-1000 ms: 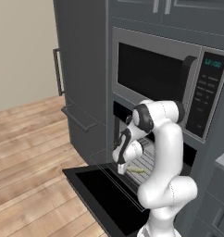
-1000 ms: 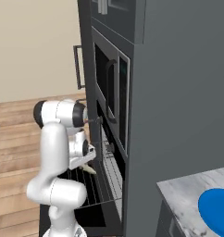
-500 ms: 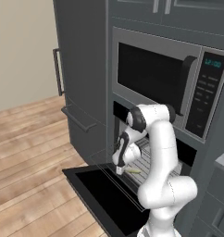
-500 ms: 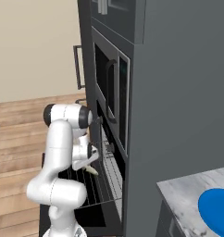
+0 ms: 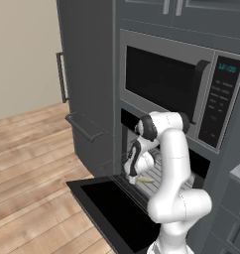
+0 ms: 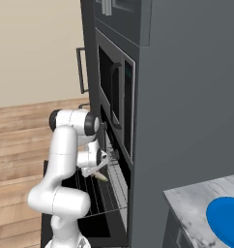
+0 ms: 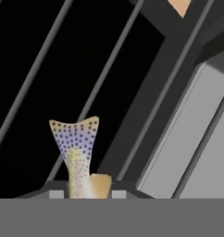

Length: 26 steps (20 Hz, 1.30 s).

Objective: Place the fish on the rack of the oven, and slide the rack back inside. Close the oven door.

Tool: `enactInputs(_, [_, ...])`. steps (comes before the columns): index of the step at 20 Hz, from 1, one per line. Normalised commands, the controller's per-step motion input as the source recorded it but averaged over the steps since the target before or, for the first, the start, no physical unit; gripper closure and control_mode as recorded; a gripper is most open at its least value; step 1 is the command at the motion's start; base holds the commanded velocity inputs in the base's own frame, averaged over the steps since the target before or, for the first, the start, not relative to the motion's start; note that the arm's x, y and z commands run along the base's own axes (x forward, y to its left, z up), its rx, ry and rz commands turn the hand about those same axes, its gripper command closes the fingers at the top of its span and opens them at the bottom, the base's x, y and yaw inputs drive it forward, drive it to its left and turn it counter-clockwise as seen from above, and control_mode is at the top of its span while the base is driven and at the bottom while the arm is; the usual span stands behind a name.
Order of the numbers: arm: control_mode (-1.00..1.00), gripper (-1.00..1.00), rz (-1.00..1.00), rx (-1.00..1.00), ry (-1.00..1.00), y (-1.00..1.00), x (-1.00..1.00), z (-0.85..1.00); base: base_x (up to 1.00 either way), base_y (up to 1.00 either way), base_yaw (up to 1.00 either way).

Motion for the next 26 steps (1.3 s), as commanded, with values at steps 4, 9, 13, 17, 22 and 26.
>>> enactInputs(4, [-1.00,-1.00,0.00,-0.02,-0.11,0.27,-0.33,-0.27,0.00,0.00,0.00])
enactInputs(9, [-1.00,-1.00,-0.03,-0.01,-0.16,0.13,-0.22,0.08,0.00,0.00,0.00])
enactInputs(13, [-1.00,-1.00,-0.06,0.00,-0.20,0.00,0.00,0.58,0.00,0.00,0.00])
enactInputs(17, [-1.00,-1.00,-0.04,-0.01,-0.26,0.00,-0.08,0.73,0.00,0.00,0.00])
enactInputs(22, [-1.00,-1.00,-0.02,-0.03,-0.19,0.27,-0.64,0.38,0.00,0.00,0.00])
enactInputs(26, [-1.00,-1.00,-0.02,0.00,-0.06,0.54,-0.95,0.19,0.00,0.00,0.00])
